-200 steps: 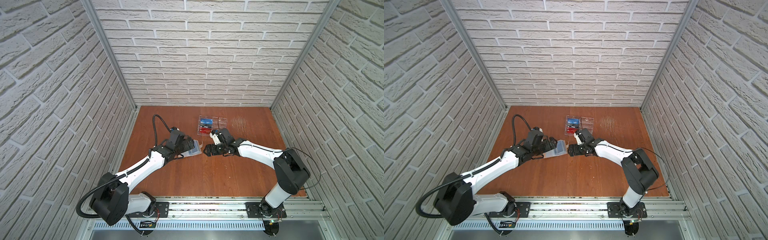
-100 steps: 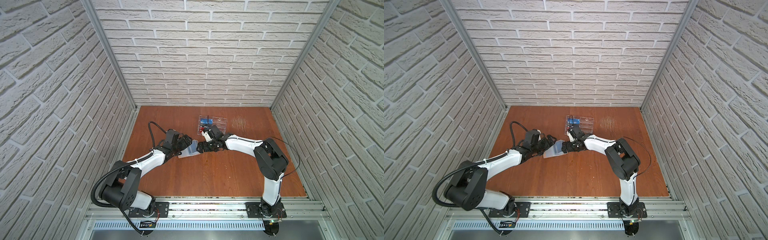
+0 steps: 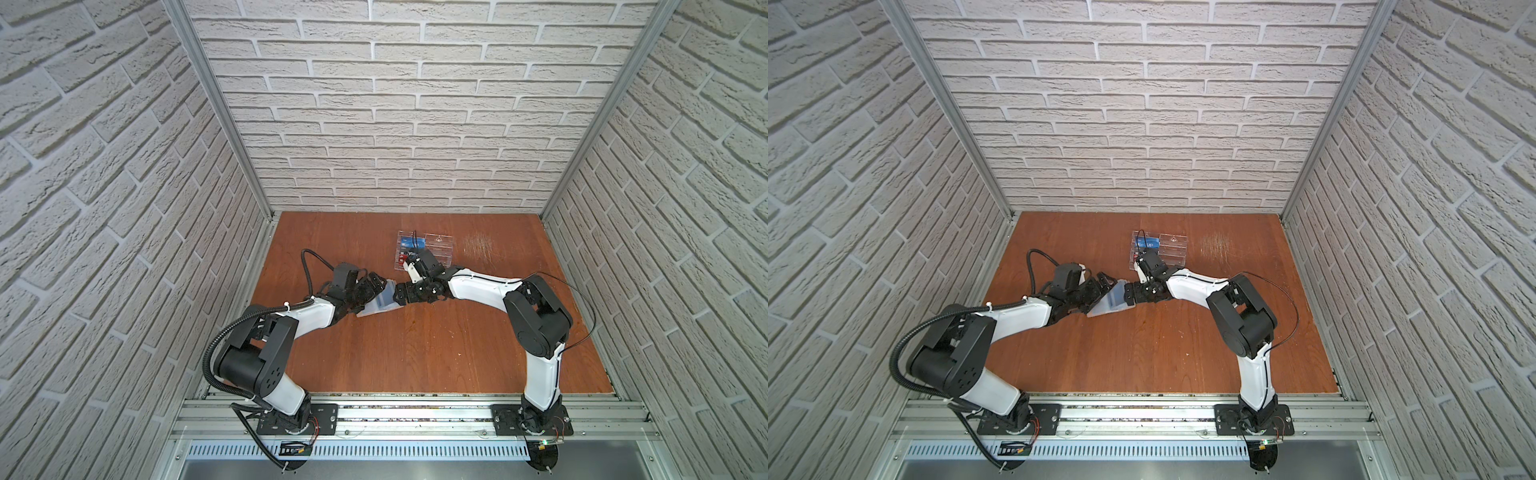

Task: Take the credit cards out of the card holder
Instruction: Flip over the card slot in the card holder.

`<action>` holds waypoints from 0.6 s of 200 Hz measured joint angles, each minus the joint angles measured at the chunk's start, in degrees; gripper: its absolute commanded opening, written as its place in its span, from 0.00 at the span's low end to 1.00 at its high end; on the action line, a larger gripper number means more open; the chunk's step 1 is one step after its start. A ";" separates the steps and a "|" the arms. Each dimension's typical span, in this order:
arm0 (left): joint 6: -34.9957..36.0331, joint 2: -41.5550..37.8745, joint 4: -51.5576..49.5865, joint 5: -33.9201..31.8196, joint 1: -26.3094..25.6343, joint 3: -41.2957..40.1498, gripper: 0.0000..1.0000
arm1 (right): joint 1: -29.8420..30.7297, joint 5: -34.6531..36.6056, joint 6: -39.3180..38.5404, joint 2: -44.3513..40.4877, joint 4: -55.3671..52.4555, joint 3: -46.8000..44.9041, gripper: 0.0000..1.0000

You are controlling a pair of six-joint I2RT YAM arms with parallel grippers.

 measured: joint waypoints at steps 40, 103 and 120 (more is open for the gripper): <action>-0.02 0.22 1.42 -0.02 0.07 -0.98 0.98 | 0.00 0.28 -0.07 0.07 0.02 0.00 0.93; 0.00 0.22 3.10 0.00 0.17 -2.03 0.98 | -0.02 1.18 -0.83 0.07 0.00 0.00 0.93; 0.00 0.22 3.45 0.00 0.17 -2.25 0.98 | -0.02 1.22 -0.98 0.07 0.02 0.00 0.93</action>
